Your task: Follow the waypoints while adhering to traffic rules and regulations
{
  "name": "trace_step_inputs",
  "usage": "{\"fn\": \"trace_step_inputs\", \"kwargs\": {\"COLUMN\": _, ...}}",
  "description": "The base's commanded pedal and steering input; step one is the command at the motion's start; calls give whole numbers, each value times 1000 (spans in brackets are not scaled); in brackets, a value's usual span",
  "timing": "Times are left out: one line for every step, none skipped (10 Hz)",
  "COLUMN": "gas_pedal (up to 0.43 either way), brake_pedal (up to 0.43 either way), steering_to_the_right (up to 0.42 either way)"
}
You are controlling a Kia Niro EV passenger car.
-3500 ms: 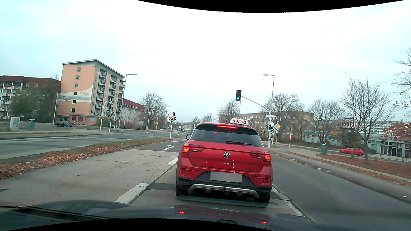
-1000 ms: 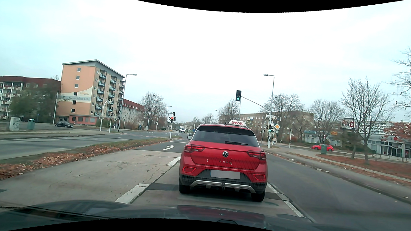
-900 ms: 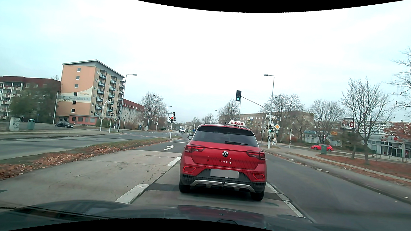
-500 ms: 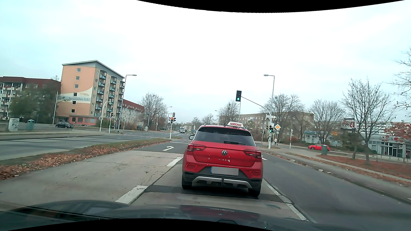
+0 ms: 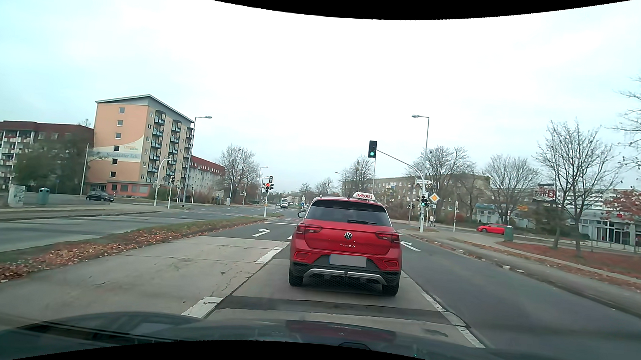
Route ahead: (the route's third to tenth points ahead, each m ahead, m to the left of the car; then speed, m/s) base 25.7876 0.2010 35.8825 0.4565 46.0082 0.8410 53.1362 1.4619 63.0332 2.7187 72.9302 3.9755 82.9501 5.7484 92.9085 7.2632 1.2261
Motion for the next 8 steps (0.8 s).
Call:
{"fn": "trace_step_inputs", "kwargs": {"gas_pedal": 197, "brake_pedal": 0, "steering_to_the_right": -14}}
{"fn": "trace_step_inputs", "kwargs": {"gas_pedal": 197, "brake_pedal": 0, "steering_to_the_right": -15}}
{"fn": "trace_step_inputs", "kwargs": {"gas_pedal": 197, "brake_pedal": 0, "steering_to_the_right": -14}}
{"fn": "trace_step_inputs", "kwargs": {"gas_pedal": 197, "brake_pedal": 0, "steering_to_the_right": -14}}
{"fn": "trace_step_inputs", "kwargs": {"gas_pedal": 197, "brake_pedal": 0, "steering_to_the_right": -14}}
{"fn": "trace_step_inputs", "kwargs": {"gas_pedal": 197, "brake_pedal": 0, "steering_to_the_right": -14}}
{"fn": "trace_step_inputs", "kwargs": {"gas_pedal": 197, "brake_pedal": 0, "steering_to_the_right": -14}}
{"fn": "trace_step_inputs", "kwargs": {"gas_pedal": 209, "brake_pedal": 0, "steering_to_the_right": -14}}
